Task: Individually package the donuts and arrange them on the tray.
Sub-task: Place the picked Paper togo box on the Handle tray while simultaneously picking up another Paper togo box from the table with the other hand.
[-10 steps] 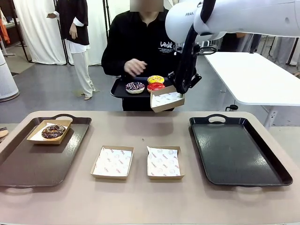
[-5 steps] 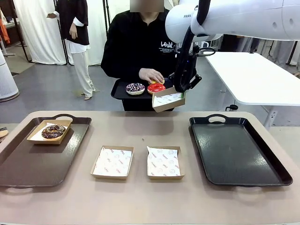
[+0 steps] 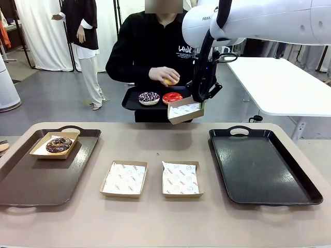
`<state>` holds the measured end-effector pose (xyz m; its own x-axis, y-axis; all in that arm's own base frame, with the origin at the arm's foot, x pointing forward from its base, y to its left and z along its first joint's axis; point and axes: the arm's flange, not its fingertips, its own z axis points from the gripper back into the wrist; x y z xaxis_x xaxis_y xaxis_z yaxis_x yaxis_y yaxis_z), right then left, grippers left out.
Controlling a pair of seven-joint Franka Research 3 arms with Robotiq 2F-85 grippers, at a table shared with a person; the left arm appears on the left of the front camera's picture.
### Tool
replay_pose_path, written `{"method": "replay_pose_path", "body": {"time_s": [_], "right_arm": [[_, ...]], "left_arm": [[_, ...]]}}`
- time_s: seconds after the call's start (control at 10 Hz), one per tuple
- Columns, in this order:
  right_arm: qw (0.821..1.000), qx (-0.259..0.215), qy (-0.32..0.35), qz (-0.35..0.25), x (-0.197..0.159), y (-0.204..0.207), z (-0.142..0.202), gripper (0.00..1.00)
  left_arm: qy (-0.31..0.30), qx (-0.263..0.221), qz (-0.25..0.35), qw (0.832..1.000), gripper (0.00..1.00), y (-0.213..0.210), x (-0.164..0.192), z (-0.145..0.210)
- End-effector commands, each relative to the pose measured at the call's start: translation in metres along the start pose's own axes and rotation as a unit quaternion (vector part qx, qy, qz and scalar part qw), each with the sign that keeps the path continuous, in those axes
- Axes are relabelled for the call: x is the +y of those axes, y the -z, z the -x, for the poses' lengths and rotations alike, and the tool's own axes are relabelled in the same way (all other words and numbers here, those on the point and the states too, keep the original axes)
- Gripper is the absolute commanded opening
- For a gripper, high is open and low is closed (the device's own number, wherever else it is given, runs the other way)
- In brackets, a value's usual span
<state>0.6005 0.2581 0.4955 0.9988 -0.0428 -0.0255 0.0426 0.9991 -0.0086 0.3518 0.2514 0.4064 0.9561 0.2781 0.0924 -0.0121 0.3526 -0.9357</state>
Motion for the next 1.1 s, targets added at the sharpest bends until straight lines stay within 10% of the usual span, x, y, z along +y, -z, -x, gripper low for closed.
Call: {"method": "replay_pose_path", "body": {"time_s": [0.0,1.0], "right_arm": [[1.000,-0.003,0.000,0.000,-0.0006,-0.0023,0.0002,0.00],[1.000,-0.003,0.000,0.000,-0.0006,-0.0023,0.0002,0.00]], "left_arm": [[0.008,0.004,-0.003,1.000,1.00,-0.0014,-0.0003,0.0070],[0.008,0.004,-0.003,1.000,1.00,-0.0014,-0.0003,0.0070]]}}
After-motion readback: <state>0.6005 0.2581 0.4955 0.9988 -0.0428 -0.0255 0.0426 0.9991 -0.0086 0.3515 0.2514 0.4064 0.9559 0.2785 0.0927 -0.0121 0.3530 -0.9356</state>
